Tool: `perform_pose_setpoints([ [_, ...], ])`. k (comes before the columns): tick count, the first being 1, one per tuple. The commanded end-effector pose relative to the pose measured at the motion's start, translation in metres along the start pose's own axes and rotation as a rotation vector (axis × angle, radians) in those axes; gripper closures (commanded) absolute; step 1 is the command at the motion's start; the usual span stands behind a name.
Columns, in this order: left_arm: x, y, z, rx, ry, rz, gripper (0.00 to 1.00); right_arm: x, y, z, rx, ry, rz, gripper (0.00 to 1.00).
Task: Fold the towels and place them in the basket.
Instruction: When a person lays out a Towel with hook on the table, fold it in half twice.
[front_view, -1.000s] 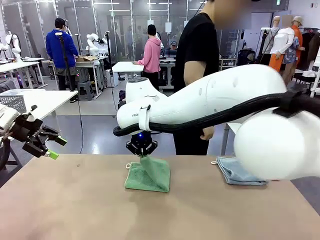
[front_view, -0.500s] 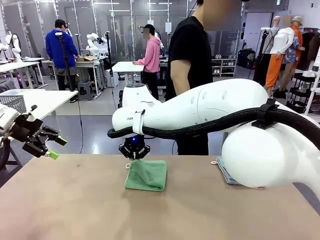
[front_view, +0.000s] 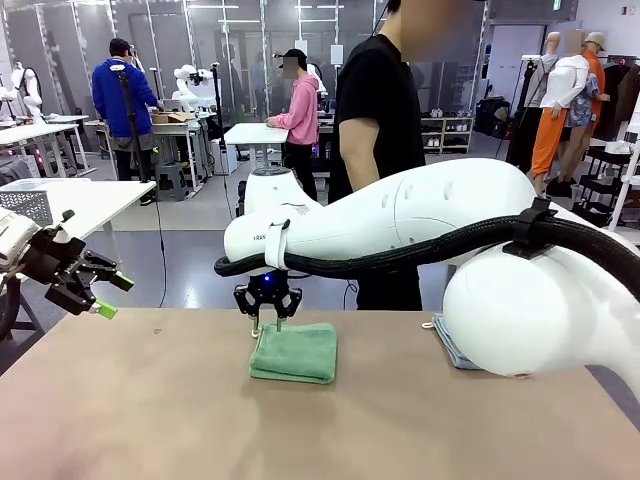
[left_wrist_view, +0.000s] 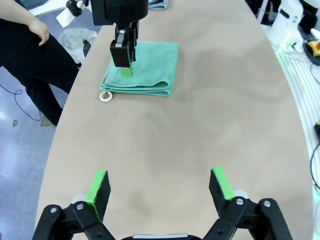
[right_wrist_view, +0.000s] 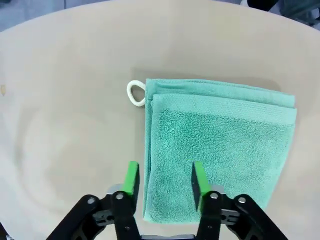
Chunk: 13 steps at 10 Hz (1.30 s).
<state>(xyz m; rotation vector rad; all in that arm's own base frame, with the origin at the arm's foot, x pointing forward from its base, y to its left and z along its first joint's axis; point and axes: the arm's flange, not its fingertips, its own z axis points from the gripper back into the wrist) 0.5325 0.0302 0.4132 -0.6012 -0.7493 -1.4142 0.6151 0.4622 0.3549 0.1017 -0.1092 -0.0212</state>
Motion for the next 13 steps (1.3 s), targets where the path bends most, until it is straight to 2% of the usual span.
perform_pose_setpoints([
  [1, 0.001, 0.0, 0.001, 0.001, 0.001, -0.004, 0.0, -0.014, -0.015, 0.017, 0.031, 0.007, -0.011, 0.16],
  [2, 0.001, 0.0, 0.001, 0.001, 0.001, -0.004, 0.0, -0.019, -0.033, 0.027, 0.023, 0.024, 0.005, 0.12],
  [4, 0.001, 0.0, 0.001, 0.001, 0.001, -0.004, 0.0, -0.04, -0.085, 0.049, 0.095, 0.083, 0.074, 0.12],
  [7, 0.001, 0.0, 0.001, 0.001, 0.001, -0.004, 0.0, -0.057, -0.148, 0.054, 0.203, 0.068, 0.016, 0.12],
  [9, 0.001, 0.0, 0.001, 0.001, 0.001, -0.004, 0.0, -0.061, -0.184, 0.052, 0.267, 0.051, -0.07, 0.12],
  [11, 0.001, 0.0, 0.001, 0.001, 0.001, -0.004, 0.0, -0.066, -0.201, 0.049, 0.293, 0.034, -0.1, 0.12],
  [13, 0.001, 0.0, 0.001, 0.001, 0.001, -0.004, 0.0, -0.062, -0.21, 0.048, 0.264, 0.047, -0.054, 0.12],
])
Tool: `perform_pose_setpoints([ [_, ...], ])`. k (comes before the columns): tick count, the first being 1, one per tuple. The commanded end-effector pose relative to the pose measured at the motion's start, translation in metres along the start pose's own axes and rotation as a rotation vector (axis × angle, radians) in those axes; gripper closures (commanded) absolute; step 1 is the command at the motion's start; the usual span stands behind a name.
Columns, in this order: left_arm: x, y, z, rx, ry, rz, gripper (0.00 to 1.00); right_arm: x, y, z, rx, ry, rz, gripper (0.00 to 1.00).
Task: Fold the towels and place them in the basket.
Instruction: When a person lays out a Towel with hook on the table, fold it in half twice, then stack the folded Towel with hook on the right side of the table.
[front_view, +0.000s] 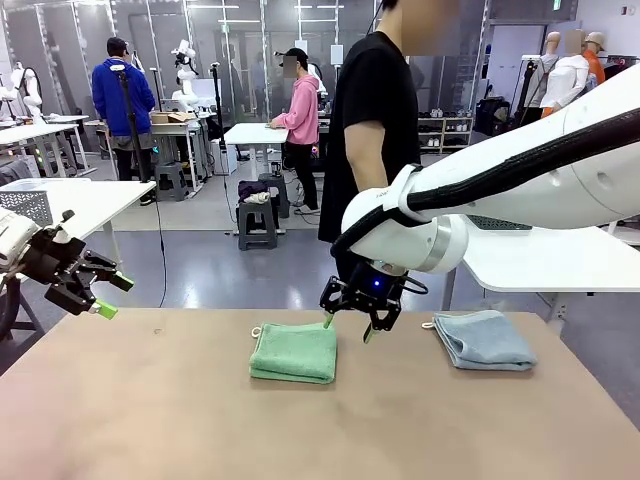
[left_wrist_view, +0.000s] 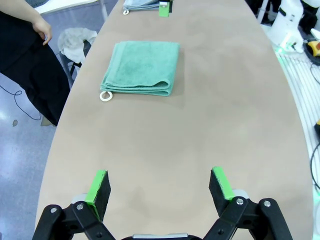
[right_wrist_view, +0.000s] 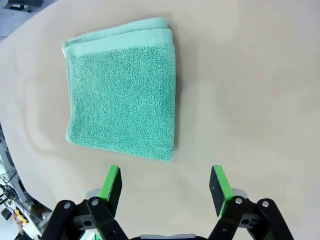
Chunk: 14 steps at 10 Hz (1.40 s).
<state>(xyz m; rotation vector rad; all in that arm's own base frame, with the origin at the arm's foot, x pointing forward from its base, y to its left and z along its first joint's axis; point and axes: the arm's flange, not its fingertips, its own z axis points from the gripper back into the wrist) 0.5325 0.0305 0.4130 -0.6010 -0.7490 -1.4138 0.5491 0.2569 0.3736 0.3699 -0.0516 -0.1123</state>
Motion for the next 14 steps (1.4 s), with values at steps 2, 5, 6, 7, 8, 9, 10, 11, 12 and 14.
perform_pose_setpoints([
  [2, 0.001, 0.0, 0.001, 0.001, 0.001, -0.005, 0.0, 0.001, 0.003, 0.0, 0.003, -0.001, -0.014, 0.12],
  [5, 0.001, 0.0, 0.001, 0.001, 0.001, -0.005, 0.0, 0.001, 0.003, 0.0, 0.003, -0.001, -0.014, 0.12],
  [6, 0.001, 0.0, 0.001, 0.001, 0.001, -0.005, 0.0, 0.001, 0.003, 0.0, 0.003, -0.001, -0.014, 0.12],
  [7, 0.001, 0.0, 0.001, 0.001, 0.001, -0.005, 0.0, 0.001, 0.003, 0.0, 0.003, -0.001, -0.014, 0.12],
  [8, 0.001, 0.0, 0.001, 0.001, 0.001, -0.005, 0.0, 0.001, 0.003, 0.0, 0.003, -0.001, -0.014, 0.12],
  [9, 0.001, 0.0, 0.001, 0.001, 0.001, -0.005, 0.0, 0.001, 0.003, 0.0, 0.003, -0.001, -0.014, 0.12],
  [10, 0.001, 0.0, 0.001, 0.001, 0.001, -0.005, 0.0, 0.001, 0.003, 0.0, 0.003, -0.001, -0.014, 0.12],
  [11, 0.001, 0.0, 0.001, 0.001, 0.001, -0.005, 0.0, 0.001, 0.003, 0.0, 0.003, -0.001, -0.014, 0.12],
  [12, 0.001, 0.0, 0.001, 0.001, 0.001, -0.005, 0.0, 0.0, 0.001, 0.001, 0.001, -0.001, 0.0, 0.11],
  [14, 0.001, 0.0, 0.001, 0.001, 0.001, -0.005, 0.0, 0.006, 0.009, -0.014, 0.0, -0.057, 0.037, 0.11],
])
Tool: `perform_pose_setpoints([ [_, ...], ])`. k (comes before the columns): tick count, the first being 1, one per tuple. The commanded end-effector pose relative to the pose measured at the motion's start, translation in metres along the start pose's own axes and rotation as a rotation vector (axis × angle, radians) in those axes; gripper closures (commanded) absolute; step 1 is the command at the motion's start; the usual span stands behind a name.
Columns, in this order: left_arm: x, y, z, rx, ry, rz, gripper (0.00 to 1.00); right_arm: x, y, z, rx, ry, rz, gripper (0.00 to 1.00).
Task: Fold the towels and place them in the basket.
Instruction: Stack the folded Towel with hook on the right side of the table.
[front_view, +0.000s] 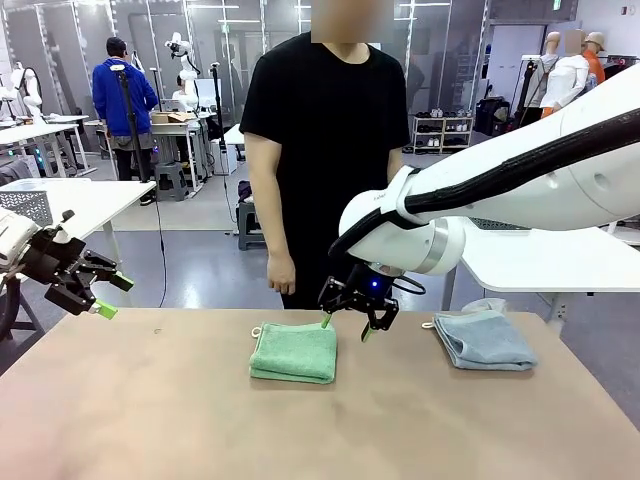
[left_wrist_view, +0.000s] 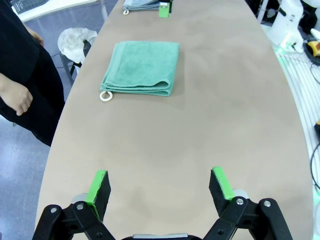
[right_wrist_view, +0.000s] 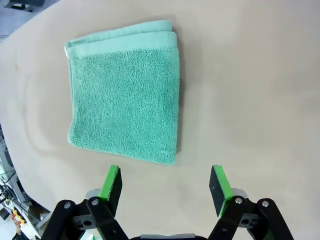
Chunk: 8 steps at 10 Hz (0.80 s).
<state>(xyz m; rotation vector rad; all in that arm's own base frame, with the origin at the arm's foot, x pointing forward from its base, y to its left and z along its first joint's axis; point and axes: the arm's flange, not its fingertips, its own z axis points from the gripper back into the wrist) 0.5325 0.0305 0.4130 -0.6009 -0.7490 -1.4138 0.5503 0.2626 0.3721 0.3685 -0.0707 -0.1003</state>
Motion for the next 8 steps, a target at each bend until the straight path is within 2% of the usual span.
perform_pose_setpoints([
  [1, 0.001, 0.0, 0.001, 0.001, 0.001, -0.005, 0.0, 0.008, 0.007, -0.02, -0.006, -0.055, 0.025, 0.11],
  [4, 0.001, 0.0, 0.001, 0.001, 0.001, -0.005, 0.0, 0.016, 0.01, -0.052, -0.027, -0.118, 0.007, 0.11],
  [8, 0.001, 0.0, 0.001, 0.001, 0.001, -0.005, 0.0, 0.02, 0.008, -0.081, -0.037, -0.139, 0.045, 0.11],
])
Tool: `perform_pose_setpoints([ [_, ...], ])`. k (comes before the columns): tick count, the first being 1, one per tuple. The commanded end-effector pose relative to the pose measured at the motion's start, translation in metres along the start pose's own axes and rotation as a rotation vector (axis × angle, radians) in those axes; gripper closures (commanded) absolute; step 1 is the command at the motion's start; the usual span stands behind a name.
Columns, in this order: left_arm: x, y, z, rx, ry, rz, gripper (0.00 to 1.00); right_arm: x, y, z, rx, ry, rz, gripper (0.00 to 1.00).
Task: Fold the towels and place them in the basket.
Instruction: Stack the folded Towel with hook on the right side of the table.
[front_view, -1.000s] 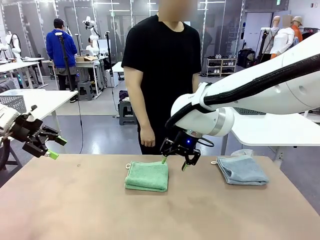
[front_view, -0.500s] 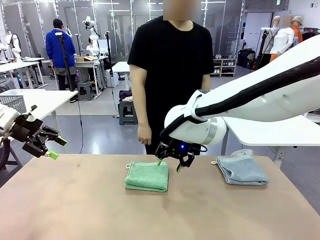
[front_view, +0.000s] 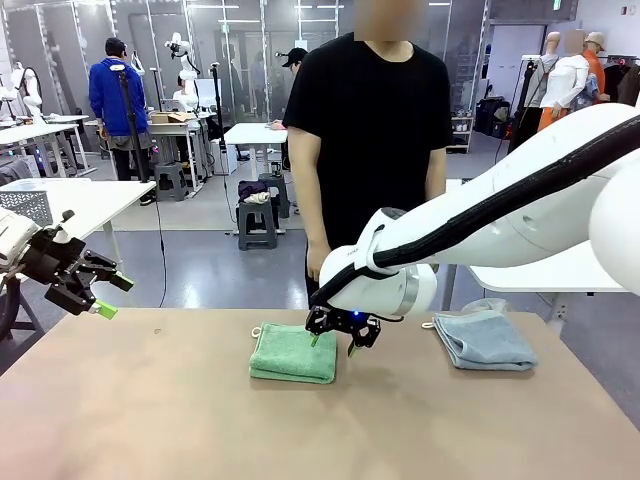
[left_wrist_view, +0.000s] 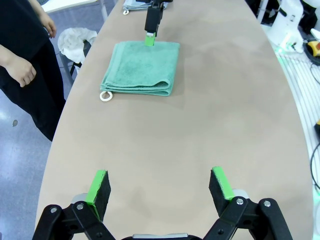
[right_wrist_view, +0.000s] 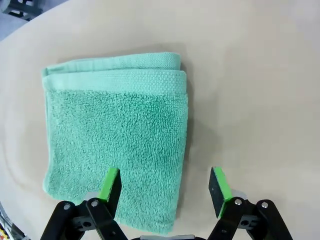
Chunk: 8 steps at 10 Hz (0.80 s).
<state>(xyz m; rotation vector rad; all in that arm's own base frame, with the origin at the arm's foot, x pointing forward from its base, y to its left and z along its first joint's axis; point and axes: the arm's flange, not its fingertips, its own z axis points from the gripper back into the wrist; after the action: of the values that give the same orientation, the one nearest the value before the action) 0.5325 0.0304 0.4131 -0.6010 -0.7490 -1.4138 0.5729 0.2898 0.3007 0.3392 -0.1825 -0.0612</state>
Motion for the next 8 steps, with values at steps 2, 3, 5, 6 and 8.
perform_pose_setpoints([
  [2, 0.001, 0.0002, 0.0006, 0.001, 0.001, -0.005, 0.0, 0.0059, 0.0035, -0.009, -0.023, -0.035, -0.03, 0.11],
  [3, 0.001, 0.0002, 0.0006, 0.001, 0.001, -0.005, 0.0, 0.0065, 0.0021, -0.0108, -0.021, -0.04, -0.037, 0.11],
  [5, 0.001, 0.0002, 0.0006, 0.001, 0.001, -0.005, 0.0, 0.0096, -0.0014, -0.0146, -0.015, -0.043, -0.01, 0.22],
  [6, 0.001, 0.0002, 0.0006, 0.001, 0.001, -0.005, 0.0, 0.0089, -0.002, -0.0142, -0.009, -0.041, -0.014, 0.31],
  [8, 0.001, 0.0002, 0.0006, 0.001, 0.001, -0.005, 0.0, 0.01, -0.0017, -0.0146, 0.006, -0.045, -0.004, 0.5],
])
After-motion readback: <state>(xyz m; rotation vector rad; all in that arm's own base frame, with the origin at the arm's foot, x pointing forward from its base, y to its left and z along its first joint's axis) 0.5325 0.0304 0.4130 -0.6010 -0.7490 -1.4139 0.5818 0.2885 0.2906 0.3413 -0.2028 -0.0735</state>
